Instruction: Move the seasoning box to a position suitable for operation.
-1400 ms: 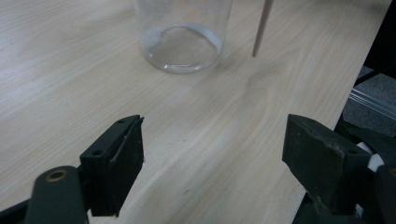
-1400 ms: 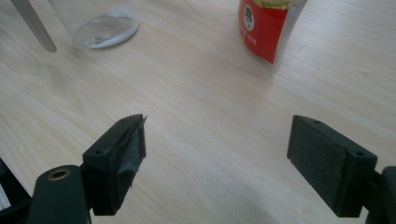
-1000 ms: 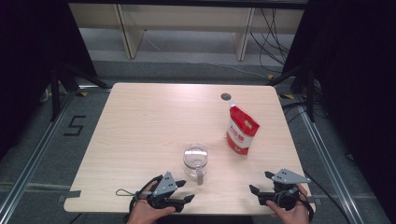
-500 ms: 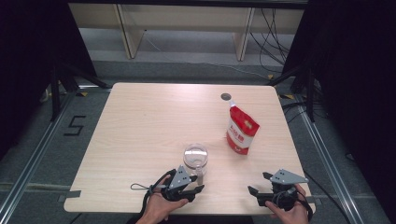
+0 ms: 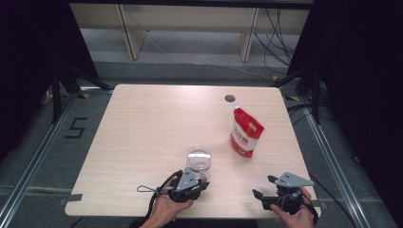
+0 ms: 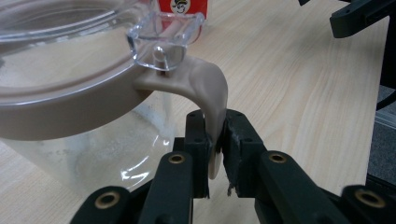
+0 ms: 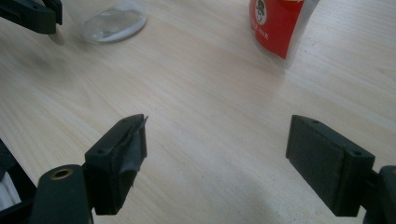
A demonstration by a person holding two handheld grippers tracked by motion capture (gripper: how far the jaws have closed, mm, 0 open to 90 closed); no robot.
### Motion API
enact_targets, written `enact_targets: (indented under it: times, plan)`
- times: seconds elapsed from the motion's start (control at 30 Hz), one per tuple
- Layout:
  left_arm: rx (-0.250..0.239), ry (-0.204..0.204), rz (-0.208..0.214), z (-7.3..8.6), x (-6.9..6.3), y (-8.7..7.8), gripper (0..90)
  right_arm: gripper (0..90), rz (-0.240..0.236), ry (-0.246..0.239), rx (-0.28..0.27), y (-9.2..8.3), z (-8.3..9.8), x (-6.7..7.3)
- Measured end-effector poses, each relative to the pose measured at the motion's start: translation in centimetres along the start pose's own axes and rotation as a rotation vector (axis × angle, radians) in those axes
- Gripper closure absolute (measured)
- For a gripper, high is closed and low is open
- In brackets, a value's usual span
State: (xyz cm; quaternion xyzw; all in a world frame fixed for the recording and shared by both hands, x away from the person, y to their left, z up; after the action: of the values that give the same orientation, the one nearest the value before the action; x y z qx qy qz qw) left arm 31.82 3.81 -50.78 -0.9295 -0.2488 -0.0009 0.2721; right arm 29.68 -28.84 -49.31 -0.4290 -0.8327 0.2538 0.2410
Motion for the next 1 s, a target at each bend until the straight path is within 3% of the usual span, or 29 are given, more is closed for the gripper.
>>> enact_targets:
  times: [0.03, 0.07, 0.13, 0.23, 0.27, 0.37, 0.47, 0.53, 0.6, 0.63, 0.73, 0.77, 1.0]
  plan:
    - [0.000, -0.004, 0.002, 0.0, 0.0, -0.1, 79.9, 21.3, 0.000, 0.001, 0.001, 0.0, 0.0, 0.0]
    - [0.000, -0.043, 0.005, 0.1, -0.1, -0.1, 80.1, 21.3, 0.007, -0.002, -0.001, 0.0, 0.0, 0.0]
    - [-0.004, -0.017, 0.009, 0.1, 0.1, -0.3, 80.4, 21.3, -0.003, -0.002, -0.001, 0.0, 0.0, 0.0]
    - [0.001, -0.052, 0.033, 0.3, 0.3, -0.7, 80.8, 21.2, 0.002, 0.000, 0.000, 0.0, 0.0, -0.1]
    - [0.003, -0.014, 0.040, 0.4, 0.5, -0.9, 81.0, 21.3, -0.002, 0.016, -0.002, 0.0, 0.0, 0.0]
    - [0.006, -0.047, 0.056, 0.4, 0.6, -1.0, 81.0, 21.3, -0.006, 0.008, 0.008, 0.0, 0.0, -0.1]
    - [0.011, -0.043, 0.076, 0.6, 0.8, -1.4, 80.5, 21.3, 0.000, 0.005, -0.002, 0.0, 0.0, -0.1]
    - [0.025, -0.017, 0.084, 0.9, 1.2, -2.0, 79.9, 21.3, 0.003, 0.001, -0.005, -0.1, 0.0, -0.1]
    - [0.022, -0.039, 0.081, 1.0, 1.1, -2.2, 79.8, 21.3, -0.001, 0.003, -0.001, 0.0, 0.0, -0.1]
    - [0.024, -0.030, 0.102, 1.1, 1.3, -2.3, 79.5, 21.3, -0.002, 0.006, -0.001, 0.0, 0.0, -0.1]
    - [0.025, -0.040, 0.086, 1.4, 1.4, -2.8, 78.7, 21.3, -0.005, 0.012, 0.002, 0.0, 0.1, 0.0]
    - [0.042, -0.035, 0.087, 1.5, 1.7, -3.3, 78.1, 21.3, -0.006, 0.014, 0.008, -0.1, 0.0, 0.0]
    - [0.042, -0.046, 0.095, 2.4, 2.4, -4.6, 76.2, 21.3, -0.007, -0.005, 0.001, 0.1, 0.1, -0.1]
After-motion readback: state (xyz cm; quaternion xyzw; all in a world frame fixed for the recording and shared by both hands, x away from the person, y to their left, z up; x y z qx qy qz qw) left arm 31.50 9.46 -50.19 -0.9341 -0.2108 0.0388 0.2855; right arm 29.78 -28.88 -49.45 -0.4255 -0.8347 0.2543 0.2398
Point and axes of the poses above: each handheld gripper's, and its own axes: y roughly forward along the jaws, z roughly out of its underside, x roughly to its left, the point moved 1 cm from there along y, roughly forward along the jaws, and after that the axes turned 11 degrees about y, right-handed, at the moved point
